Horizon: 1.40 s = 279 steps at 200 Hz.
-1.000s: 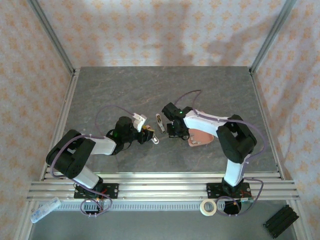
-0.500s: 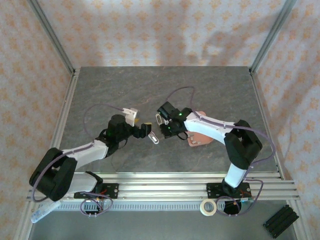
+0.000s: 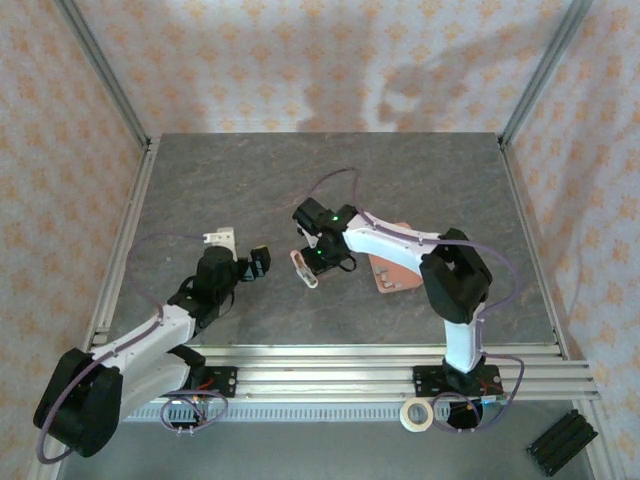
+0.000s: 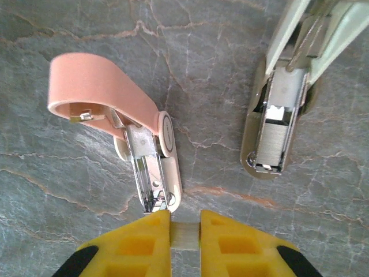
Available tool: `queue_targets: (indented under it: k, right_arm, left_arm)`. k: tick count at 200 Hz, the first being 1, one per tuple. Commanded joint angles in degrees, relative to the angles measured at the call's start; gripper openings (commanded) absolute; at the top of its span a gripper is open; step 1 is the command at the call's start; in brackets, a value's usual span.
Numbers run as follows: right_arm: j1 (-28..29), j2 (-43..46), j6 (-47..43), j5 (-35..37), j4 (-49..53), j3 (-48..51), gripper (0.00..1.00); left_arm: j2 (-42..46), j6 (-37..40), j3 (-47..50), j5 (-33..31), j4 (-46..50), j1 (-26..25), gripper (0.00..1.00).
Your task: Load the staples into the stapler
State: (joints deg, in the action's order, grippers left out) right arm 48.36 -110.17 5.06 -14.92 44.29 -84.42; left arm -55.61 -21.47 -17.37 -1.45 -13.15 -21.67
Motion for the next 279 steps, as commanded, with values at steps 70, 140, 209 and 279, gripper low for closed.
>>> queue_targets:
  k: [70, 140, 209, 279]
  right_arm:
    - [1.9, -5.3, -0.8, 1.3, 7.8, -7.4, 0.16]
    - [2.4, -7.5, 0.0, -0.2, 7.4, -8.6, 0.16]
    - [2.9, -8.4, 0.6, -0.5, 7.3, -9.3, 0.16]
    - [3.2, -9.8, 0.1, 0.2, 8.3, -10.3, 0.16]
  left_arm:
    - [1.5, -1.4, 2.2, -4.7, 0.9, 0.7, 0.95]
    - [3.2, -0.8, 3.2, -5.3, 1.4, 0.9, 0.95]
    - [3.0, -0.6, 3.6, -4.9, 0.6, 1.1, 0.95]
    - [3.0, -0.3, 3.7, -4.8, 0.5, 1.2, 0.95]
